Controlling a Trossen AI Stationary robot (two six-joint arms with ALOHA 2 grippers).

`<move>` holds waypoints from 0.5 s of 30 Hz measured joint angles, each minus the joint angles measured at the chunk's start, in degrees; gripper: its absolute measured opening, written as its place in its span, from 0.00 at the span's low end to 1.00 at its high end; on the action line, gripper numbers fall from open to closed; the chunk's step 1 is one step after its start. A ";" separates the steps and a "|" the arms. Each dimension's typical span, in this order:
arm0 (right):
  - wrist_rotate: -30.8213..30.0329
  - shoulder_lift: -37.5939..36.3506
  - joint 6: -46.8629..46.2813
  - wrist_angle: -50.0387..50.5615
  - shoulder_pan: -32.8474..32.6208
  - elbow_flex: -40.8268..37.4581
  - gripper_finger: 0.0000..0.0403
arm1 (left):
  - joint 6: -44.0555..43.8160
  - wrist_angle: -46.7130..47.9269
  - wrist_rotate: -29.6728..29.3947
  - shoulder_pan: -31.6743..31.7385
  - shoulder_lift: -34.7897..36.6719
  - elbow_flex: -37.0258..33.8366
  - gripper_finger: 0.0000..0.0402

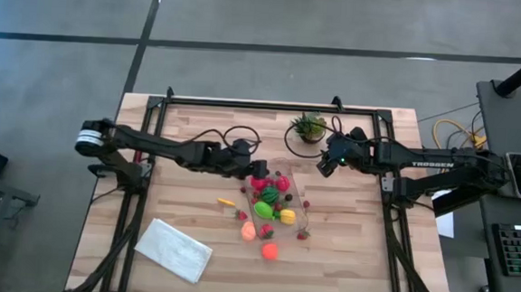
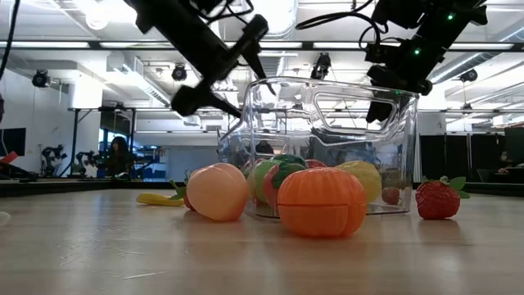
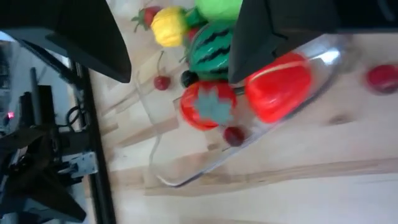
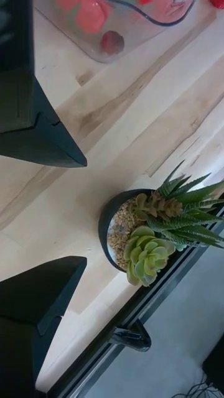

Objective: Pick and placing Produce into tupperware
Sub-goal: Put the red cherry into the transparent bin

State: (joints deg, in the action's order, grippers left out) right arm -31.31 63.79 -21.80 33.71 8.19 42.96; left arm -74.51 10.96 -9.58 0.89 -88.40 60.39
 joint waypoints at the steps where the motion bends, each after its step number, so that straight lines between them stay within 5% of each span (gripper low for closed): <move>1: 0.00 0.00 0.00 0.15 0.01 0.00 0.59 | 0.13 0.80 -0.13 0.08 0.58 -0.03 0.64; 6: 0.84 0.02 0.00 0.48 0.38 0.00 0.59 | 0.31 7.77 -3.47 0.19 4.38 -0.40 0.64; 15: 11.50 0.07 0.42 3.93 2.23 -0.02 0.59 | -0.08 13.43 -6.15 0.24 8.82 -1.49 0.64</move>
State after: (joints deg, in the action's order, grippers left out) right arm -19.81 63.86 -21.39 37.63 10.41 42.94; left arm -74.59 24.38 -15.73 1.13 -79.58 58.89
